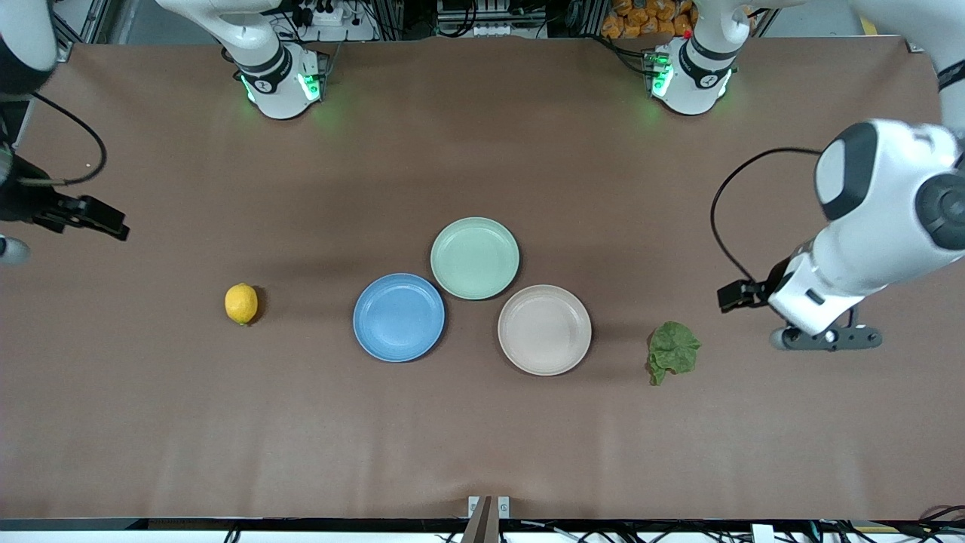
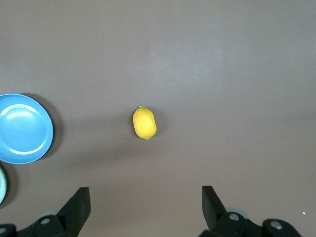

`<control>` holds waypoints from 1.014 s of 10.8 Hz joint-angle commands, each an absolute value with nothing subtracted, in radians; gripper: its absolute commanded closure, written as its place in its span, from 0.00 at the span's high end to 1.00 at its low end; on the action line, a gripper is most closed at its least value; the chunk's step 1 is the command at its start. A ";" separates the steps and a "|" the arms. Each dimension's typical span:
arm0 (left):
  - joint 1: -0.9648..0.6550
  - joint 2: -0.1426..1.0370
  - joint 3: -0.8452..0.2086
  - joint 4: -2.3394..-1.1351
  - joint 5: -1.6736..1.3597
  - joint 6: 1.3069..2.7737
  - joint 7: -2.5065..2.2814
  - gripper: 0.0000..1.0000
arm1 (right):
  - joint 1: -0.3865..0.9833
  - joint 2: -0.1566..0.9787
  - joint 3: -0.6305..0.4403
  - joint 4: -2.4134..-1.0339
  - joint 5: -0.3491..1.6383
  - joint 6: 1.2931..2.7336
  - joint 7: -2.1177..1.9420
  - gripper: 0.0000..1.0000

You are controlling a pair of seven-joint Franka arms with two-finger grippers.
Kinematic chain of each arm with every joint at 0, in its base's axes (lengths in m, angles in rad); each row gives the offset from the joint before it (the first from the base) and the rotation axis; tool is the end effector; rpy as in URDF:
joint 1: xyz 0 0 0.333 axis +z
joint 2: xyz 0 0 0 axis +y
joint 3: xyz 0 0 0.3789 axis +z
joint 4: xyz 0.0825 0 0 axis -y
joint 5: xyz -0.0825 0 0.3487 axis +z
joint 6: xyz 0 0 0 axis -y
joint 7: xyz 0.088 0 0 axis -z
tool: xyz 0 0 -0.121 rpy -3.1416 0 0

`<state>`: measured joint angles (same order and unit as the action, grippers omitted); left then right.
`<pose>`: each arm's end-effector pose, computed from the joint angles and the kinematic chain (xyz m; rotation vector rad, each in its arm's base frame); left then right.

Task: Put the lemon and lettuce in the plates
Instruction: 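Reach the right gripper to the lemon while the left gripper reaches the lettuce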

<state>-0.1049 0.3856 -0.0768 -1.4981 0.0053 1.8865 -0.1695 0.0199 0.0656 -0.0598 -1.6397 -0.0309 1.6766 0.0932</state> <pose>0.6550 -0.1110 0.5041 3.1174 -0.0127 -0.0005 0.5477 -0.0241 0.6173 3.0995 -0.2007 -0.0430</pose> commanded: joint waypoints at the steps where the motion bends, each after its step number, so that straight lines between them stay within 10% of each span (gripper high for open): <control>1: -0.112 0.435 -0.078 -1.489 0.017 1.930 -0.144 1.00 | 0.003 0.061 -0.048 -1.742 -0.025 1.768 0.092 1.00; 11: -0.137 0.699 -0.080 -1.488 0.101 2.177 -0.124 1.00 | 0.008 0.147 -0.022 -2.045 -0.023 2.155 0.094 1.00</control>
